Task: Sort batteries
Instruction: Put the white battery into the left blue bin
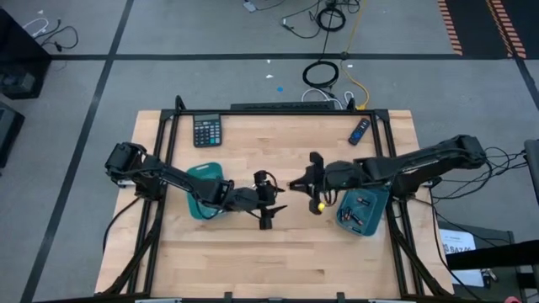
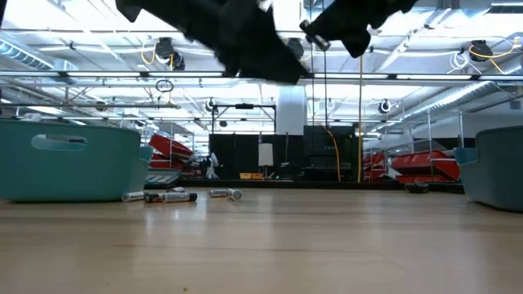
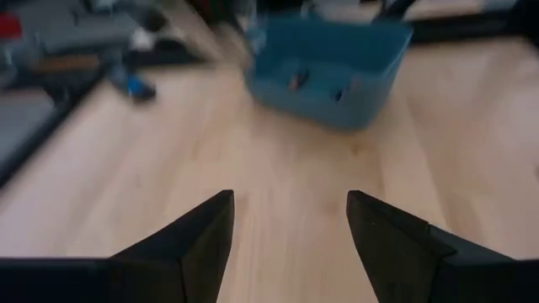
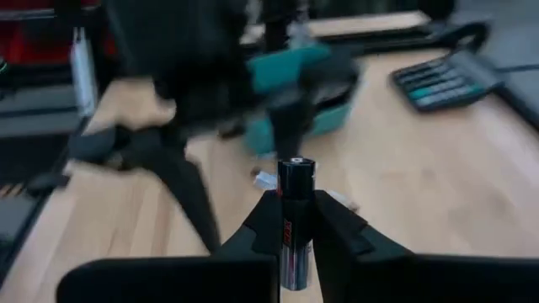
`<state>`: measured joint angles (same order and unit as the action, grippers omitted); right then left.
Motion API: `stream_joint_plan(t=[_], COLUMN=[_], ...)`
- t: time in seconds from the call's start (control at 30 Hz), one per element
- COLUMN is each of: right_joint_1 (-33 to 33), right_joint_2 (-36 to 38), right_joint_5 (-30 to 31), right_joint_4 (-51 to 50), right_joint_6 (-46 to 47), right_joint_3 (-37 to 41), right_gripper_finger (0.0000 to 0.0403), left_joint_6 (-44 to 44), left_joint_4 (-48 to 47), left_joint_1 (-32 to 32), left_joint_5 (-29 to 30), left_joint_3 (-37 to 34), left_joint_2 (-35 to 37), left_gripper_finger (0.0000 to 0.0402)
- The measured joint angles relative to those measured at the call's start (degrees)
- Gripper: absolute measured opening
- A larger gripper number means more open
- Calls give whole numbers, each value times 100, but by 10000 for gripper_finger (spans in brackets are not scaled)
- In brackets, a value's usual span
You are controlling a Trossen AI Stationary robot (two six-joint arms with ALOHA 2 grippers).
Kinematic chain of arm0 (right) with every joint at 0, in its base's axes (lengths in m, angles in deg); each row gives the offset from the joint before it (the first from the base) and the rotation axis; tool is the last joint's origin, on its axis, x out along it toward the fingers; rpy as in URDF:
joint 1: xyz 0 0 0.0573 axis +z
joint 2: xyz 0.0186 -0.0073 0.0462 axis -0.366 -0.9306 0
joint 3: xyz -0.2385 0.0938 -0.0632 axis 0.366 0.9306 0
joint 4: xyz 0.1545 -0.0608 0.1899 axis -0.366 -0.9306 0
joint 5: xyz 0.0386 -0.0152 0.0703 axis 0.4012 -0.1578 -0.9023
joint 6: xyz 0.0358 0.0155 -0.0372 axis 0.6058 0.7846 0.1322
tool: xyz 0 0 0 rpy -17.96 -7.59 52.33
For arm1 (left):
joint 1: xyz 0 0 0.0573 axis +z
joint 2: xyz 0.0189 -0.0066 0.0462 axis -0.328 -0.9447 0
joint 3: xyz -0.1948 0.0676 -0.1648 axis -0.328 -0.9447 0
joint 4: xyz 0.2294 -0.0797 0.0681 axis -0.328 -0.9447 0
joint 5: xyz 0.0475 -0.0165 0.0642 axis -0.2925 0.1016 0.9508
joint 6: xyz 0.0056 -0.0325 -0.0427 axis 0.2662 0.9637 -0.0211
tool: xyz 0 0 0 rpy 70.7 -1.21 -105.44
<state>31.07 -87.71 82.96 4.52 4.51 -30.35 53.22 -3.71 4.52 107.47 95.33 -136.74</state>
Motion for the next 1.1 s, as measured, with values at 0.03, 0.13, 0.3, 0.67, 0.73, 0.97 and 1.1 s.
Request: stream_joint_plan(t=[0.03, 0.13, 0.3, 0.67, 0.73, 0.97, 1.1], right_joint_1=[64, 297, 730, 976, 982, 1091, 1044], right_joint_2=[-1, -110, -252, -465, -504, -456, -408], right_joint_5=[-55, 36, 784, 1140, 1129, 1426, 1452], right_joint_4=[-7, -78, 592, 1150, 1165, 1315, 1365], right_joint_6=[-1, -8, -200, -425, -414, -565, -634], right_joint_3=[10, 42, 24, 29, 29, 22, 24], right_gripper_finger=[22, 22, 22, 21, 13, 40, 40], left_joint_6=[-141, -490, -599, -778, -882, -975, -912], left_joint_4=[210, 671, 1077, 1715, 1807, 1398, 1154], left_joint_1=[-24, -93, -88, -130, -136, -169, -158], left_joint_5=[10, 11, 12, -42, -99, 40, 171], left_joint_3=[0, 0, 0, -5, -24, 13, 35], left_joint_2=[0, 0, 0, 4, 4, 156, 283], left_gripper_finger=[242, 242, 240, 137, 117, 114, 114])
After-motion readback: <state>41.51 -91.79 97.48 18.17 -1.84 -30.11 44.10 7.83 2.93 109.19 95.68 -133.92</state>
